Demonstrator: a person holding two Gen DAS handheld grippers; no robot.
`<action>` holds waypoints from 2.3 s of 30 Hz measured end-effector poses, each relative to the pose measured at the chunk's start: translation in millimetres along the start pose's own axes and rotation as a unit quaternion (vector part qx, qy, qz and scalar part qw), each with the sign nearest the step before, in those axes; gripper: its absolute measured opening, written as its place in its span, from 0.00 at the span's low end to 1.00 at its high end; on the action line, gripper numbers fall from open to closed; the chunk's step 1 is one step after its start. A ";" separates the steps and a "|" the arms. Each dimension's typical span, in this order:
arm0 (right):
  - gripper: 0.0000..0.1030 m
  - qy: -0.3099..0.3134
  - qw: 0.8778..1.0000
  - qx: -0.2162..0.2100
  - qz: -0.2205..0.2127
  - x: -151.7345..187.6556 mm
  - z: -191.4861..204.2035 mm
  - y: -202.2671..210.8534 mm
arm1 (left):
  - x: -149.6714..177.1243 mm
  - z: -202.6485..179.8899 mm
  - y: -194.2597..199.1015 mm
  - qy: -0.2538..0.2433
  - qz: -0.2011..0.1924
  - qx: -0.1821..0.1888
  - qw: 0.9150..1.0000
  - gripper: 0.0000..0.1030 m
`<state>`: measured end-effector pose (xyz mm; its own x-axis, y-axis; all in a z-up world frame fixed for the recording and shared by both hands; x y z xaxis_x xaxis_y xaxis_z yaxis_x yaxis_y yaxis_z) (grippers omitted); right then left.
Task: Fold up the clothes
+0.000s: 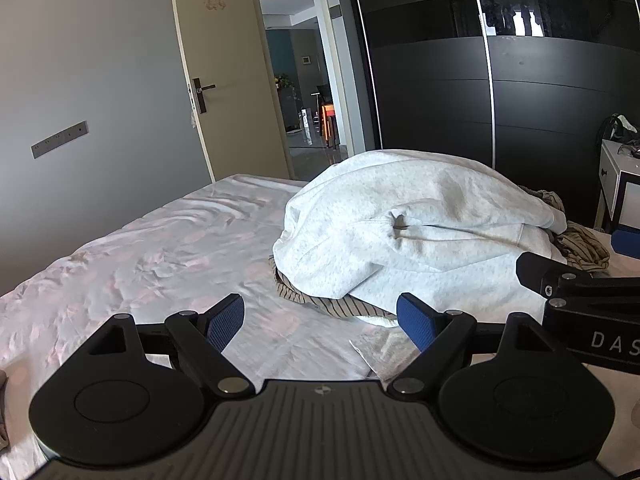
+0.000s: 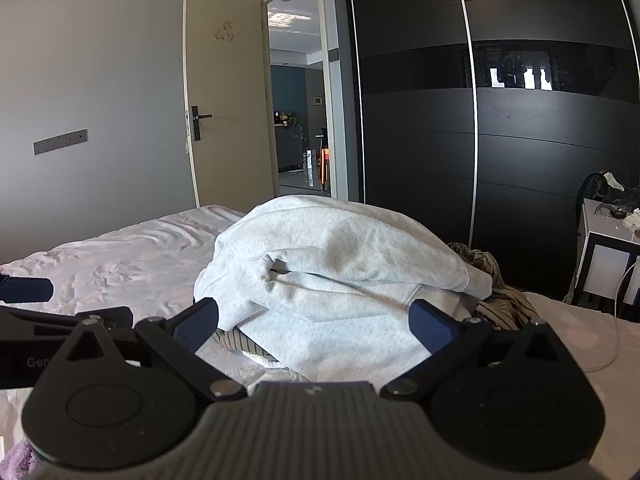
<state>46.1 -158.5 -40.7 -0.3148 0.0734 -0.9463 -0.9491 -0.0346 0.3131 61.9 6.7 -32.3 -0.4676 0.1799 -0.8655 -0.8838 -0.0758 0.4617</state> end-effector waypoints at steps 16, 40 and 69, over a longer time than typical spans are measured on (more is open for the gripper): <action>0.99 0.006 1.000 -0.012 0.014 0.2 1.7 0.2 | 6.6 3.5 -6.6 0.012 0.018 0.023 1.000 0.81; 0.99 0.009 1.000 -0.023 0.018 3.0 3.3 -0.3 | 8.6 4.5 -9.5 0.020 0.025 0.027 0.999 0.81; 0.99 0.014 0.999 -0.034 0.036 10.4 3.5 -6.6 | 19.7 4.0 -20.9 0.027 0.050 0.034 0.998 0.81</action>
<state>49.1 -154.0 -52.3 -0.3804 0.0405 -0.9239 -0.9211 -0.1056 0.3746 71.2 15.8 -58.2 -0.5558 0.1221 -0.8223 -0.8299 -0.0234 0.5574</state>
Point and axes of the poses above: each gripper's, at about its wrist camera, not at the fingertips, and y roughly against the way its jaws point, z to its left, x to its underside, the point moved 7 cm from there along -y, roughly the way its jaws point, and after that the axes turned 1 degree about x, right-handed, at the moved point
